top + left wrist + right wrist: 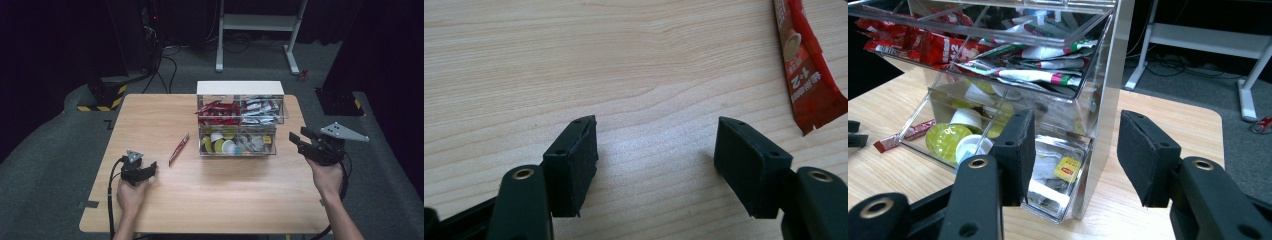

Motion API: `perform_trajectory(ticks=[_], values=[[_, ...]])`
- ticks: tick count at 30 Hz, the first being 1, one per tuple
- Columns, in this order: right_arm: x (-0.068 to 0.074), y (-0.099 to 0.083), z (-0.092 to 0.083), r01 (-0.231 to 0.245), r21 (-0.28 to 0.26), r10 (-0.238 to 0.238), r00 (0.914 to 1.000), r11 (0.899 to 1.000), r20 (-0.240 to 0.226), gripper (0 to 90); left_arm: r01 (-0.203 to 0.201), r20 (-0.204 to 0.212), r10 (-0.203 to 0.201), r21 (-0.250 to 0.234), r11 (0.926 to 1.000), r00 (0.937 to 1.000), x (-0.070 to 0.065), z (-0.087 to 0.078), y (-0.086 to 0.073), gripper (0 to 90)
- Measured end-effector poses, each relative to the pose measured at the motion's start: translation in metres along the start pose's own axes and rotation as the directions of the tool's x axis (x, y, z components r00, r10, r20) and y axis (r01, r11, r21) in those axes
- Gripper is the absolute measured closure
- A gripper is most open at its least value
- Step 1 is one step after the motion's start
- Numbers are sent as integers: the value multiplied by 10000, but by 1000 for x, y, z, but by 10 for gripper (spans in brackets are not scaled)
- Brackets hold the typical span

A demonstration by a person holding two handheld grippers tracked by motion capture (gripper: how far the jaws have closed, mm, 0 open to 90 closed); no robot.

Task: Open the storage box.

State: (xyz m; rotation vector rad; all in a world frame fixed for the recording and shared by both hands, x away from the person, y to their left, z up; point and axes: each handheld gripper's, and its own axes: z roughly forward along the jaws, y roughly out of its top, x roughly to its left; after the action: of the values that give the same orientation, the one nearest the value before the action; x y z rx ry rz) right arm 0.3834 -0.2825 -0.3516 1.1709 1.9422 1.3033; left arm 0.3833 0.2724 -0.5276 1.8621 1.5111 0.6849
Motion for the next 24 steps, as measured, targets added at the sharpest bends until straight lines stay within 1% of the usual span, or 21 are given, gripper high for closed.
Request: perform_trajectory(ticks=[3, 7, 11, 13, 20, 23, 24], values=[[1, -4, 0, 48, 15, -48, 10000, 10000, 30, 493, 1, 5, -1, 3, 10000, 10000, 0, 0, 0, 341], [-1, -11, -1, -148, -75, 149, 9999, 9999, 28, 488, 2, -6, -2, -11, 10000, 10000, 0, 0, 0, 341], [-1, -20, -2, -262, -229, 264, 9996, 9994, 85, 469, 4, 0, -4, -3, 10000, 10000, 0, 0, 0, 341], [-1, -24, -1, -285, -223, 288, 9995, 9993, 135, 464, 0, 4, 0, 4, 10000, 10000, 0, 0, 0, 341], [-1, -46, 5, -647, -386, 658, 9975, 9972, 270, 463, 1, 1, -1, -2, 10000, 10000, 0, 0, 0, 341], [-1, -56, 11, -723, -236, 731, 9967, 9971, 345, 464, 5, -5, -5, -11, 10000, 10000, 0, 0, 0, 341], [-1, -60, 14, -814, -196, 821, 9960, 9965, 364, 465, 6, -7, -6, -12, 10000, 10000, 0, 0, 0, 341]])
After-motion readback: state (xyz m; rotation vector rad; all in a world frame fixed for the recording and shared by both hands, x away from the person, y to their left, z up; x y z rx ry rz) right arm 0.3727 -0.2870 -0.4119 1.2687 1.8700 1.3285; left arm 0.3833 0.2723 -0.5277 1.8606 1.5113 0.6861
